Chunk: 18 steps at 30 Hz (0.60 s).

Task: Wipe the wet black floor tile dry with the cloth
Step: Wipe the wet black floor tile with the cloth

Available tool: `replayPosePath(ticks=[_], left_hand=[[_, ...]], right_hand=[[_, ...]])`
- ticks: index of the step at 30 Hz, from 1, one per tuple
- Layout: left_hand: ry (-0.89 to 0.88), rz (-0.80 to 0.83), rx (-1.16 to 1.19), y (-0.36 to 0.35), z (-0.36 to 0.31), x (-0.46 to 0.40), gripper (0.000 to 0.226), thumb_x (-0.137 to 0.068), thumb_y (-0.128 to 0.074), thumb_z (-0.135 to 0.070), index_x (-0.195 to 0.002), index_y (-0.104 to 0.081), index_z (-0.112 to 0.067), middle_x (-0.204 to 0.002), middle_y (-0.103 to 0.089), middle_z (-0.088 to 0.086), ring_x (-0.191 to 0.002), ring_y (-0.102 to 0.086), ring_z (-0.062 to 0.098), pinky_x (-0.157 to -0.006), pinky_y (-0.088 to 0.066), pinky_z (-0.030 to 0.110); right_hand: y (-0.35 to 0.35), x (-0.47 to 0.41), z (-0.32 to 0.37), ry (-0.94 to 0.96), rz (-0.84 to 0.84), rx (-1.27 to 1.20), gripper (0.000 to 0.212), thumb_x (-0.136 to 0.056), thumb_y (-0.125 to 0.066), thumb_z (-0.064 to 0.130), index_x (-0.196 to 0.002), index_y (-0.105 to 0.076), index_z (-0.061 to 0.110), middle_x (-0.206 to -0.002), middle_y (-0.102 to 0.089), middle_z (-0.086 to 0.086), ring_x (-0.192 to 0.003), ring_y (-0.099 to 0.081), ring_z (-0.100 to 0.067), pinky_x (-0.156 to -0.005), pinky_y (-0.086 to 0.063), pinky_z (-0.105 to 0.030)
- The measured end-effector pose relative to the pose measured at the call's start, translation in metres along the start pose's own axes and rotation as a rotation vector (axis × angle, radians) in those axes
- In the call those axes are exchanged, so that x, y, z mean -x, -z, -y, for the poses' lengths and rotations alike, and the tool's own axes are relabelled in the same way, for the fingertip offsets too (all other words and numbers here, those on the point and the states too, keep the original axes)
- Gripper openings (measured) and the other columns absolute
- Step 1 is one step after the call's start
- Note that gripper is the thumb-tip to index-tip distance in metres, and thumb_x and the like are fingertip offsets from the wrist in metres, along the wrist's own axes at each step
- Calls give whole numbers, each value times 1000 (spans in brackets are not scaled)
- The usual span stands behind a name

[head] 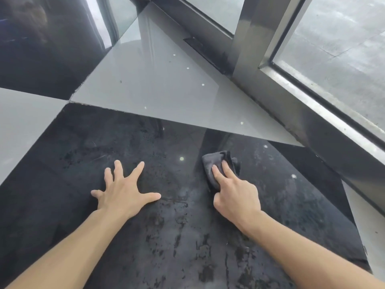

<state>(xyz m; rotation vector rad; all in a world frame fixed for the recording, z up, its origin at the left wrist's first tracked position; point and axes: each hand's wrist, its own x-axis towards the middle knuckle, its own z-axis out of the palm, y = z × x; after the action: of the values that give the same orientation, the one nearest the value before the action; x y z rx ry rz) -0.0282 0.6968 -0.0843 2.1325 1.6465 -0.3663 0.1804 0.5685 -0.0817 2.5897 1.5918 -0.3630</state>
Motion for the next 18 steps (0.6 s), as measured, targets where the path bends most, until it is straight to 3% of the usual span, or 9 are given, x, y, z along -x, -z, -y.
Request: replayPosePath(ticks=[8, 14, 18], left_hand=[[-15, -32, 23, -7, 0, -2, 94, -72, -56, -71, -144, -2, -45, -155, 18, 9, -141, 16, 31, -103, -14, 67], [-22, -8, -9, -7, 0, -3, 95, -72, -54, -72, -144, 1, -45, -154, 19, 11, -141, 16, 34, -103, -14, 68], [-17, -17, 8, 3, 2, -7, 91, -74, -62, -63, -144, -9, -42, -155, 6, 11, -140, 5, 33, -102, -22, 61]], right_hand=[[11, -72, 13, -46, -68, 32, 71, -81, -46, 21, -148, -21, 27, -157, -16, 1, -100, -62, -32, -63, -38, -31], [19, -76, 19, -68, -46, 11, 71, -82, -46, 21, -148, -20, 26, -158, -14, 1, -109, -59, -31, -67, -38, -32], [8, -36, 28, 18, -18, 33, 71, -82, -44, 24, -148, -16, 28, -158, -11, 3, -92, -64, -29, -59, -39, -27]])
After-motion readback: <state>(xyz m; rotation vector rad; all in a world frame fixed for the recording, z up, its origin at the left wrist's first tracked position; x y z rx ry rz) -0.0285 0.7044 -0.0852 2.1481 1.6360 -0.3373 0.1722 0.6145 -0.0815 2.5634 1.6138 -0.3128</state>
